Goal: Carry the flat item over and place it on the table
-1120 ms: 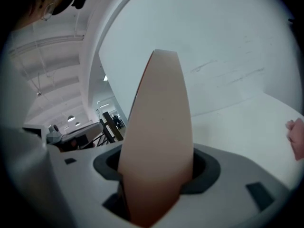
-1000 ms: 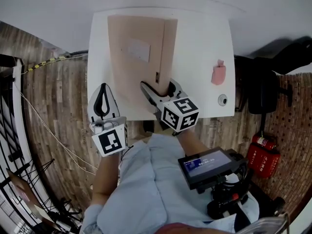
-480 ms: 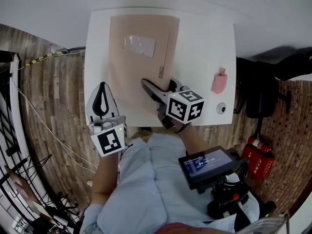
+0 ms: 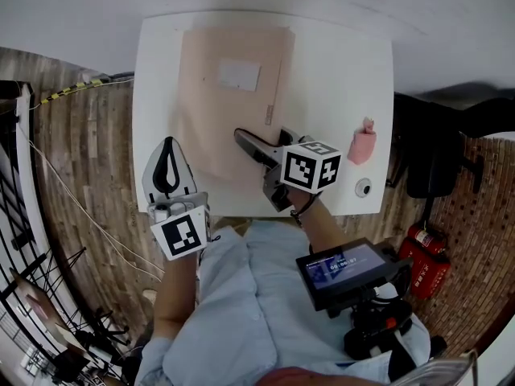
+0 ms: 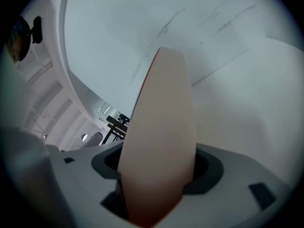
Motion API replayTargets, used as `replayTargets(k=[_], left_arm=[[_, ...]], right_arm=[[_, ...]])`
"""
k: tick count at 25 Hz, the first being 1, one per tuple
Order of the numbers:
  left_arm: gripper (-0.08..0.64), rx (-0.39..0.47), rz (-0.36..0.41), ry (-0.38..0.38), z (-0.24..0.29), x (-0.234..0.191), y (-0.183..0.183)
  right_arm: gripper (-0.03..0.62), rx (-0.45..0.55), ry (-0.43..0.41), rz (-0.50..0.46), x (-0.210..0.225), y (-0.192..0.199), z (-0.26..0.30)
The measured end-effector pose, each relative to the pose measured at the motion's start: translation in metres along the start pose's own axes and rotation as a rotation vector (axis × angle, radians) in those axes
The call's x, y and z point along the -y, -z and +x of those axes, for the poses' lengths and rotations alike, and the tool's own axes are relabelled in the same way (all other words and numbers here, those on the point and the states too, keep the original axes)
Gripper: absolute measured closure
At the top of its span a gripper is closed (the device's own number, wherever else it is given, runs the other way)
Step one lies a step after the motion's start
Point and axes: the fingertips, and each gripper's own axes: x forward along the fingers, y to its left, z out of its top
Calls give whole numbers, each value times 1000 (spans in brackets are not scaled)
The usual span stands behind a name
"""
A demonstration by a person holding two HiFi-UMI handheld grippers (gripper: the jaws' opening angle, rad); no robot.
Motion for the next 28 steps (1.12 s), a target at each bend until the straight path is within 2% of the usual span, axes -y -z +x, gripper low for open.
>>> replayTargets(k=[7, 16, 20, 28], left_arm=[[551, -52, 4, -29, 32, 23, 8], [552, -88, 3, -48, 27, 3, 18], [552, -94, 7, -45, 28, 3, 19], [551, -103, 7, -29, 33, 11, 17]], right_arm=[[262, -59, -39, 88, 45, -19, 4], [250, -114, -56, 170, 41, -9, 20], [229, -121, -33, 157, 40, -10, 22], [164, -136, 63, 51, 52, -15, 20]])
